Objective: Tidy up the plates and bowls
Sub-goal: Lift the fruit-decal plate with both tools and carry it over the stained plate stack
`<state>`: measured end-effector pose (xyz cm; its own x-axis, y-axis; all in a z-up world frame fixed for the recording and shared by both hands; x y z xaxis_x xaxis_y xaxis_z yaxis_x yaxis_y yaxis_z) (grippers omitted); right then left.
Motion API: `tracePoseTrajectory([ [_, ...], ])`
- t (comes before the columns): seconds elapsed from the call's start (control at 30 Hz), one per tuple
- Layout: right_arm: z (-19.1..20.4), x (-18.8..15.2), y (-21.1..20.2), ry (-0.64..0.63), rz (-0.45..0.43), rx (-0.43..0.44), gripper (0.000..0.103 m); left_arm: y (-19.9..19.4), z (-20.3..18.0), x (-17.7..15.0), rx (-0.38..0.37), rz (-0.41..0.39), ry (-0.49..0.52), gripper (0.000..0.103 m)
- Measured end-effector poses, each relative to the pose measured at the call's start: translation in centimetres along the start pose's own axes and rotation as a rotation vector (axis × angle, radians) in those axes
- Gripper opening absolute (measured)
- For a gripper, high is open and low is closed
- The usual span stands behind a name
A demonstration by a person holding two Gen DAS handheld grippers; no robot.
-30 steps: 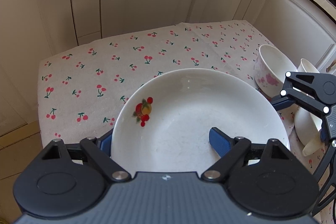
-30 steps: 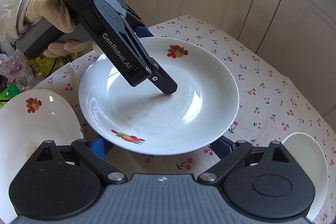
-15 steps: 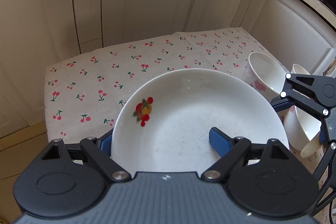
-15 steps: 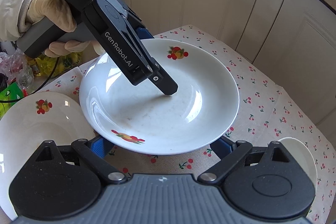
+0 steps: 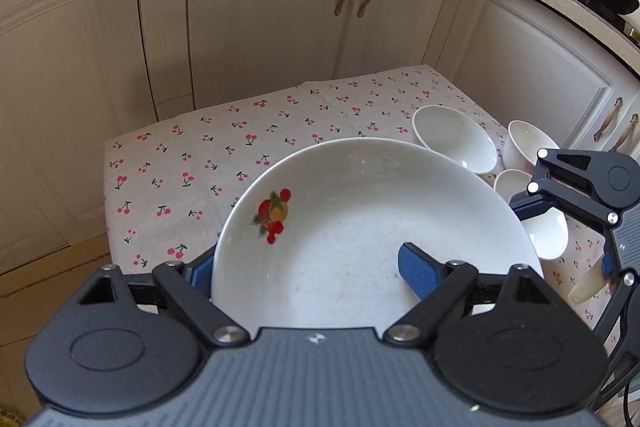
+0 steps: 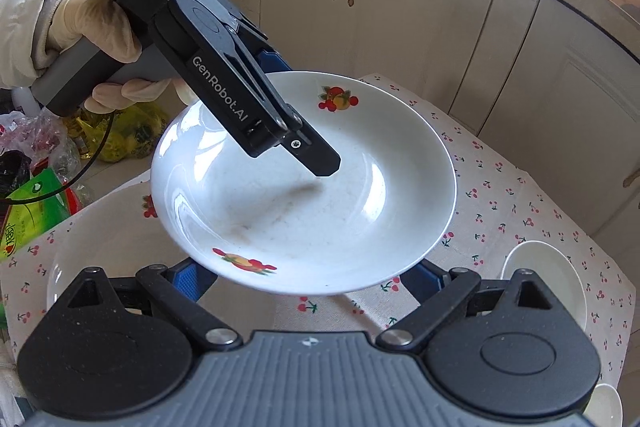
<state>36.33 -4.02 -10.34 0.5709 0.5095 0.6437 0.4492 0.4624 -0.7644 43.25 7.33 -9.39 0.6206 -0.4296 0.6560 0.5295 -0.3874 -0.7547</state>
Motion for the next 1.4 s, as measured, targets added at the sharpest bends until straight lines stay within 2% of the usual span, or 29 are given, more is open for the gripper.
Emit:
tracePoseTrajectory([
  [0.33, 3.4, -2.3, -3.9, 0.010, -0.030, 0.012, 0.099, -4.2, -3.5, -2.4, 0.017, -0.016, 0.007, 0.089],
  [0.67, 6.2, -4.9, -6.2, 0.016, -0.046, 0.019, 0.099, -6.6, -6.9, -5.5, 0.010, -0.015, -0.001, 0.089],
  [0.97, 7.5, -6.8, -6.4, 0.039, -0.038, 0.023, 0.099, -6.9, -8.7, -7.5, -0.003, -0.006, -0.008, 0.089],
  [1.4, 8.3, -9.3, -5.7, 0.049, -0.007, 0.011, 0.099, -5.2, -9.6, -9.8, -0.029, 0.032, -0.019, 0.089],
])
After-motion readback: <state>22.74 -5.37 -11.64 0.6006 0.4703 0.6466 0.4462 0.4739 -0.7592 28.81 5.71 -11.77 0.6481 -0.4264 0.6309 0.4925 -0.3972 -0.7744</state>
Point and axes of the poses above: each gripper's, at about its wrist camera, not at the fingertips, and y roughly the way its jaws point, z to its left, x to its top, the point moved 9 cm from there along y, roughly the way its jaws point, and after that the axes turned 11 degrees about y, right-handed, at the moved point
